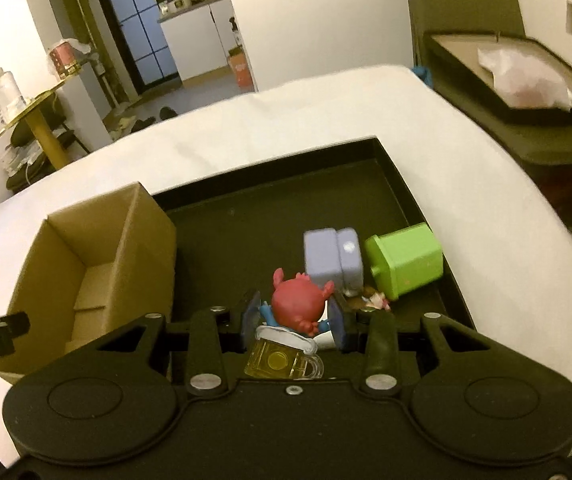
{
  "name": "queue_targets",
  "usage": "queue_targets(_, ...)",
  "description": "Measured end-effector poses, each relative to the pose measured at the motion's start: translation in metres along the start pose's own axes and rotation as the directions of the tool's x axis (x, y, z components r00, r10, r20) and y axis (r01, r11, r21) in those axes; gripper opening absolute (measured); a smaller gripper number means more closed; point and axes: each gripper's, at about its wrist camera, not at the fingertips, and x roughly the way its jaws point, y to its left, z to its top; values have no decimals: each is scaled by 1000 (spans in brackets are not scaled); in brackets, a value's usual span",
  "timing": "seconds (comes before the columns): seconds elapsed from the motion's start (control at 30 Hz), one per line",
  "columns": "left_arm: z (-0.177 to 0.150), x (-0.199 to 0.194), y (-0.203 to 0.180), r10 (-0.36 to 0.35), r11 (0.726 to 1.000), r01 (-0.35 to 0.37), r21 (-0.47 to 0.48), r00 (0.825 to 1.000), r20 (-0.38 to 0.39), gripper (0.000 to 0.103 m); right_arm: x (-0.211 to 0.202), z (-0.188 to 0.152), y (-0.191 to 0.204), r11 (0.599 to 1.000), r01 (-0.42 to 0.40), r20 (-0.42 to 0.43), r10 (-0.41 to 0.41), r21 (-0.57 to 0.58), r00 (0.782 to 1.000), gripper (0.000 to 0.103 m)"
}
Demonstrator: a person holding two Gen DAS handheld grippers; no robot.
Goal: Organize rigid objects
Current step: 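Carry the red figure with the right gripper into the box and release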
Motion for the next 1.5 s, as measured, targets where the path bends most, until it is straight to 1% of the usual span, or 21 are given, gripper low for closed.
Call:
queue_targets(0.2,-1,-1,7,-27,999,27,-26,1000,15,86,-4,11,21,999,-7,33,8,-42,999,36)
queue_targets(0.27,-2,-1,10,-44,998,45,-37,999,19,86,-6,15,29,998,-17,43,19,-57,999,36)
queue_targets(0.47,-2,2,18,-60,996,61,-69,998,19,86,-12,25,53,994,-41,87,50,-99,995,36)
queue_targets(0.6,-2,4,22,-84,992,86,-97,996,27,85,-11,29,63,992,-60,98,71,-115,993,37)
queue_targets(0.77,-3,4,26,-101,988,105,-111,994,40,81,-12,31,80,986,-83,101,98,-147,990,37)
queue_targets(0.87,-4,5,29,-117,986,121,-116,992,43,75,-12,31,89,980,-106,99,124,-166,987,37)
queue_targets(1.03,-5,7,34,-144,979,149,-137,988,48,59,-8,31,106,970,-130,96,152,-207,984,37)
queue_targets(1.07,-5,8,35,-147,978,152,-140,988,48,58,-7,31,110,967,-134,92,157,-218,983,37)
queue_targets(1.17,-6,14,39,-164,973,167,-159,986,35,47,-1,30,119,956,-144,77,168,-255,983,37)
queue_targets(1.23,-6,19,42,-175,969,176,-177,984,21,34,3,29,125,953,-153,61,174,-262,983,37)
queue_targets(1.33,-7,24,45,-199,961,197,-194,980,9,24,9,29,135,947,-175,34,190,-269,981,37)
queue_targets(1.43,-7,27,46,-215,956,211,-202,977,5,15,13,29,145,942,-200,14,211,-270,977,37)
queue_targets(1.5,-8,28,48,-218,955,214,-208,976,3,13,17,28,149,941,-208,-2,215,-265,977,37)
